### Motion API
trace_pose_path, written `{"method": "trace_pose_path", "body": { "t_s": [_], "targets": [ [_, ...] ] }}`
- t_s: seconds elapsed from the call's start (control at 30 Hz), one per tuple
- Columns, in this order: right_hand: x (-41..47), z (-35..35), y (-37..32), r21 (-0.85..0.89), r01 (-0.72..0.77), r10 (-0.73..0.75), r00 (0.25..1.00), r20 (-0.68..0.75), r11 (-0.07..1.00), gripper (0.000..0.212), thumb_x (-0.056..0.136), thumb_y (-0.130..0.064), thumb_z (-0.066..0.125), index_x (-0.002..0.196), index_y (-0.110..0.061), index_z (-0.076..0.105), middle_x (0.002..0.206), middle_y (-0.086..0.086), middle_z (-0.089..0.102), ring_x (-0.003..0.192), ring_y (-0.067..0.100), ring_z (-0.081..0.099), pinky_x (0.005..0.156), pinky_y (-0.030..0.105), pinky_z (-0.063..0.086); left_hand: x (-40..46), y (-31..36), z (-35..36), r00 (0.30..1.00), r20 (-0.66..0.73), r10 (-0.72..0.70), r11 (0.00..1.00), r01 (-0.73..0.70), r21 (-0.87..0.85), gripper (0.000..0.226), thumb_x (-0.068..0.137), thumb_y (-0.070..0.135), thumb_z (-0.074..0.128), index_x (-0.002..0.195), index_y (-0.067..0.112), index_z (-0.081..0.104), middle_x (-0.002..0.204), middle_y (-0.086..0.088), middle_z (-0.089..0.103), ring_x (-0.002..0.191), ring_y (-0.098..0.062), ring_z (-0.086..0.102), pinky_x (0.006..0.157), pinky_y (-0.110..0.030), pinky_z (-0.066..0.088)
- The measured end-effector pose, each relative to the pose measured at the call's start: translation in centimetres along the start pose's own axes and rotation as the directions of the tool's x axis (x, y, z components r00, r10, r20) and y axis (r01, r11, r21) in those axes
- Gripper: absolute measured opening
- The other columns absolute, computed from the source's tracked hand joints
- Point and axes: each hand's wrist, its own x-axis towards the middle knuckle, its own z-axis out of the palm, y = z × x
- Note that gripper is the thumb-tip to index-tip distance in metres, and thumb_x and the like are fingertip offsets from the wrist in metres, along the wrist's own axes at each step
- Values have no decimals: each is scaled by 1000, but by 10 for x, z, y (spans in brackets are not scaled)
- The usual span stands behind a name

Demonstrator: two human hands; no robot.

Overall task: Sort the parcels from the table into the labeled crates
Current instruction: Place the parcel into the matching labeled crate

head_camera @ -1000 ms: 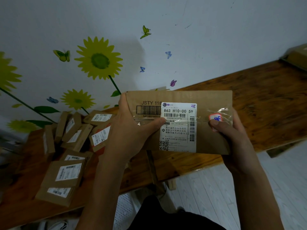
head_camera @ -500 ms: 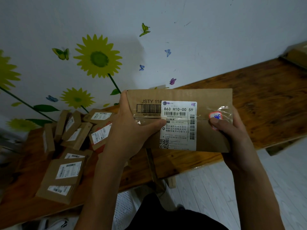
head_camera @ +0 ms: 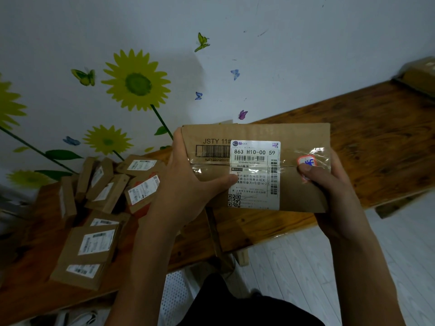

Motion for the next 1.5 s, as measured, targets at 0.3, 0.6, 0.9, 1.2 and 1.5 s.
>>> {"method": "trace_pose_path", "body": {
  "t_s": [0.3,0.6,0.9,1.2,1.5],
  "targets": [
    [1,-5,4,-4,-9,9,1000,-3,1000,66,79,-23,63,144,-24,50,124,6,71,105,26,72,71,30,59,2,-2,1,1000,23,15,1000,-14,-22,125,45,62,86,147,56,13,139,14,53,124,-17,57,94,-49,55],
    [5,-7,9,45,-33,33,999,-9,998,66,79,-23,64,143,-19,51,121,6,72,101,22,73,67,26,58,-1,-6,1,999,42,20,997,-23,67,136,48,70,84,155,47,4,155,10,37,135,-16,46,105,-48,49],
    [9,-7,17,-48,115,-118,990,-76,992,72,85,-45,61,150,-20,43,138,10,62,120,30,64,84,37,57,0,-10,2,999,-24,-39,997,40,65,140,46,75,83,156,45,1,161,9,29,139,-17,41,107,-47,46],
    [4,-1,18,-288,163,-169,986,2,944,94,75,-34,79,157,-29,33,135,-8,64,119,7,64,81,16,55,2,-11,6,986,-152,-63,994,76,78,112,61,68,80,152,39,22,146,11,43,126,-19,49,97,-46,52],
    [5,10,21,-317,115,-179,967,-180,941,84,70,-66,64,146,-34,49,117,-17,70,108,4,68,77,20,58,-1,-5,7,996,-84,-13,988,25,155,97,65,78,68,147,37,38,149,9,40,123,-11,43,94,-38,52]
  ]
}}
